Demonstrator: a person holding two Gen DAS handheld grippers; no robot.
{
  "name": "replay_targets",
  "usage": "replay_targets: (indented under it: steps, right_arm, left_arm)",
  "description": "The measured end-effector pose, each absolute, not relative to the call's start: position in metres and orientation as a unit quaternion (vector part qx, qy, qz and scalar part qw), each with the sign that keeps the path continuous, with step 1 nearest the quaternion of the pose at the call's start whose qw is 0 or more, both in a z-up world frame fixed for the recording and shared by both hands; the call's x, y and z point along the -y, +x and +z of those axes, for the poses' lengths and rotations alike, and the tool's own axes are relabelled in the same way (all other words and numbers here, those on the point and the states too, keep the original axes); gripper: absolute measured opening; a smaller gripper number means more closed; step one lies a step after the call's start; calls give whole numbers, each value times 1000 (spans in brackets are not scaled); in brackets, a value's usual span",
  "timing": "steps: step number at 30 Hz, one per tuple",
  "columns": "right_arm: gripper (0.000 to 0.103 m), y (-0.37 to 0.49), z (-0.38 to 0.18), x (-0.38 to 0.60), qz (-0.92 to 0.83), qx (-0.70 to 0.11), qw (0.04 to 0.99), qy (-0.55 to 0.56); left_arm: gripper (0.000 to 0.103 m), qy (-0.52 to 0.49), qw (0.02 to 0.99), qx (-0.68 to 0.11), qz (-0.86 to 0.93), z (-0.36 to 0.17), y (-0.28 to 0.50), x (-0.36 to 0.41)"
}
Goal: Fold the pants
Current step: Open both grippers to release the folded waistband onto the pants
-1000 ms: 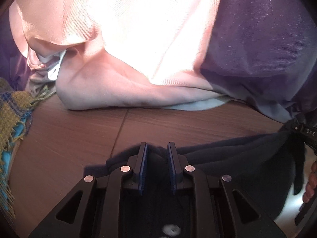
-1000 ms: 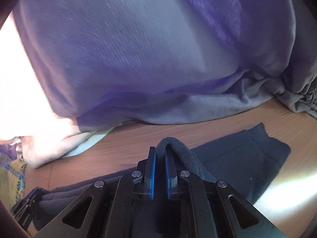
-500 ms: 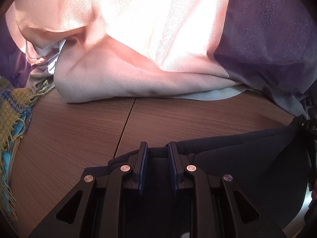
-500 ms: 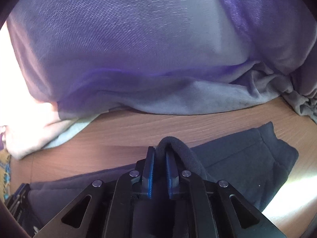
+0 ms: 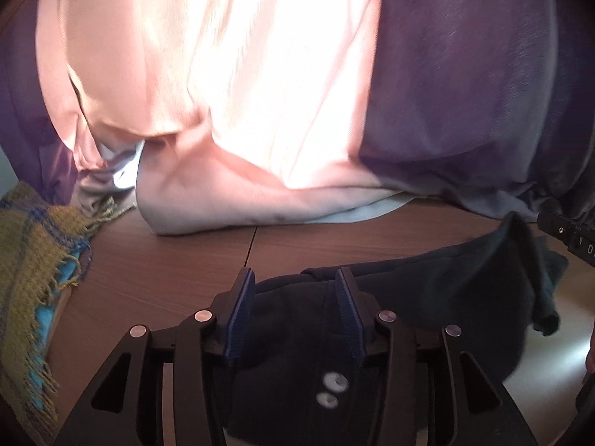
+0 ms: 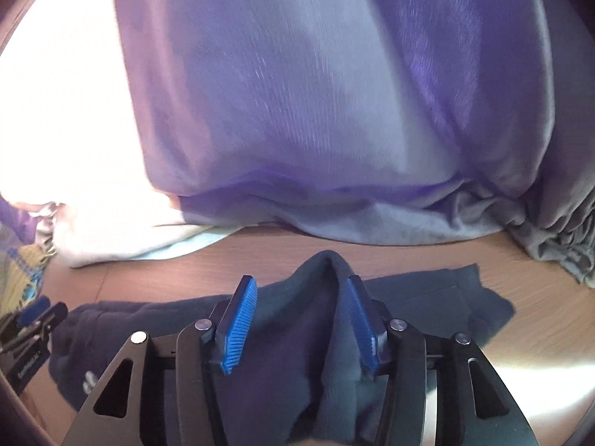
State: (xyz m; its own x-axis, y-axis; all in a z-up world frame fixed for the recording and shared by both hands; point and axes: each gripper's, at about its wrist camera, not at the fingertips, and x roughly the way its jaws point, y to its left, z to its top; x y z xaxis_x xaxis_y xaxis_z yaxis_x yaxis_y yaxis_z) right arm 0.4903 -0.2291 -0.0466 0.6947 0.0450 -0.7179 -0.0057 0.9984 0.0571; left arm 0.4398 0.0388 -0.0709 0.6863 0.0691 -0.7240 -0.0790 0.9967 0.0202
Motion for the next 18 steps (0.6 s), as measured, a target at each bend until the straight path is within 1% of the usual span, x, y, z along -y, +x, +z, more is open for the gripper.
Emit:
replay_targets:
  steps: [8, 13, 18]
  right_arm:
    - [50, 432, -19, 243, 39, -361, 931, 26]
    - [50, 406, -14, 253, 55, -354, 933, 25]
    - [50, 393, -24, 261, 71, -358, 931, 14]
  left_arm:
    - [49, -5, 930, -368, 0, -42, 394, -12]
    - [51, -10, 932, -362, -16, -43, 375, 10]
    - [51, 1, 930, -366, -34, -56, 367, 34]
